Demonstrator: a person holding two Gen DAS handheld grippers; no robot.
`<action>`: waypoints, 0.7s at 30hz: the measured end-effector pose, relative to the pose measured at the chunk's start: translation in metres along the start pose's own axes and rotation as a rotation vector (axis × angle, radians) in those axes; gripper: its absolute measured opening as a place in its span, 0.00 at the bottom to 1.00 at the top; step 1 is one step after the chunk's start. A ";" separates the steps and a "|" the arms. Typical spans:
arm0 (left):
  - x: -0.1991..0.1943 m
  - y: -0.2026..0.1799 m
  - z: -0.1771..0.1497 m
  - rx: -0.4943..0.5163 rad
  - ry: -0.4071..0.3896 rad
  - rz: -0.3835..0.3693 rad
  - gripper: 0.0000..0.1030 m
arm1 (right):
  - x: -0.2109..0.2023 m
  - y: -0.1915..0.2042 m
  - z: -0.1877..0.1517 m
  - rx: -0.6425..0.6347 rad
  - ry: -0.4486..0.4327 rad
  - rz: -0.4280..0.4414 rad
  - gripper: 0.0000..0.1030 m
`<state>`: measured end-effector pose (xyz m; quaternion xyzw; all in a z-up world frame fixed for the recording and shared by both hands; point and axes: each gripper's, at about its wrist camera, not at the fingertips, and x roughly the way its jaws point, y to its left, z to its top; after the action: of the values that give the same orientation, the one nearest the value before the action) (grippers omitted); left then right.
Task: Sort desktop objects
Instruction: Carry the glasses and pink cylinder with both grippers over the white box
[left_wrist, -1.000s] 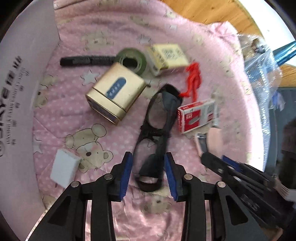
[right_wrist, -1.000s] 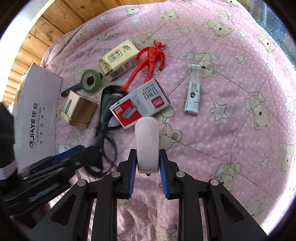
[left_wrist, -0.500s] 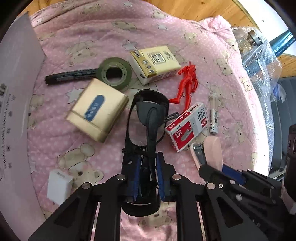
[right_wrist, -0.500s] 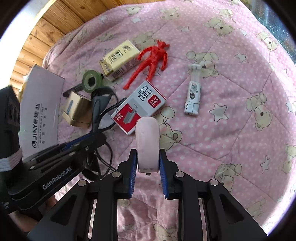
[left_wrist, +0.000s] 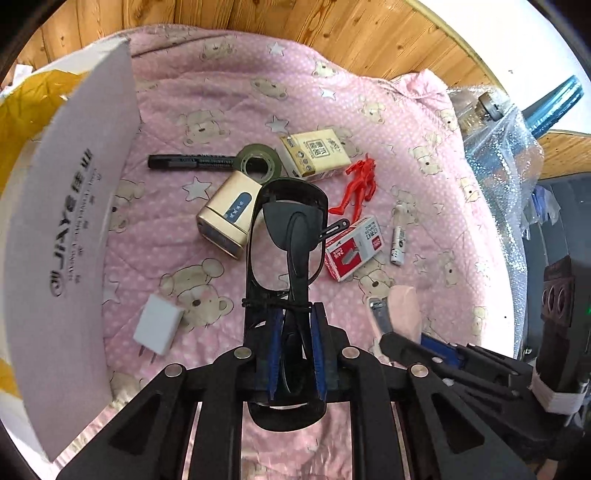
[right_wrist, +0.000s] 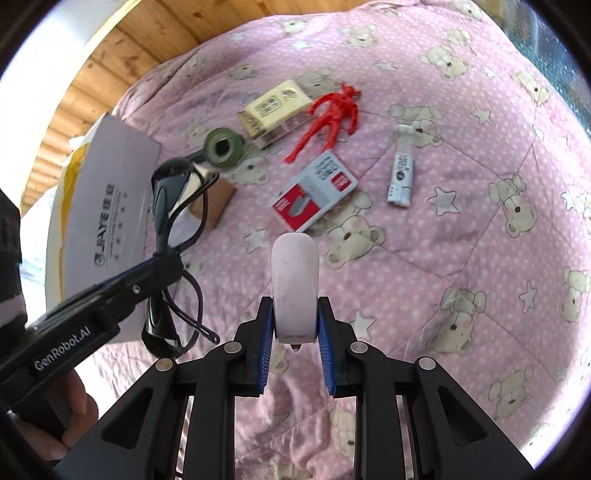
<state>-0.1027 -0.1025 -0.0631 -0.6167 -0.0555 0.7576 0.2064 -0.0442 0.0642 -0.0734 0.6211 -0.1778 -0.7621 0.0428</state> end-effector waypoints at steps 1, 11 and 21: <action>-0.005 -0.001 -0.002 0.003 -0.007 -0.001 0.15 | -0.002 0.003 -0.002 -0.008 -0.001 0.000 0.23; -0.047 -0.006 -0.020 -0.015 -0.088 -0.018 0.16 | -0.022 0.032 -0.018 -0.100 -0.029 -0.003 0.23; -0.093 0.015 -0.034 -0.082 -0.183 -0.025 0.16 | -0.043 0.078 -0.021 -0.216 -0.072 0.003 0.23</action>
<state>-0.0599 -0.1576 0.0084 -0.5519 -0.1131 0.8053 0.1845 -0.0265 -0.0004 -0.0116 0.5848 -0.0970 -0.7985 0.1044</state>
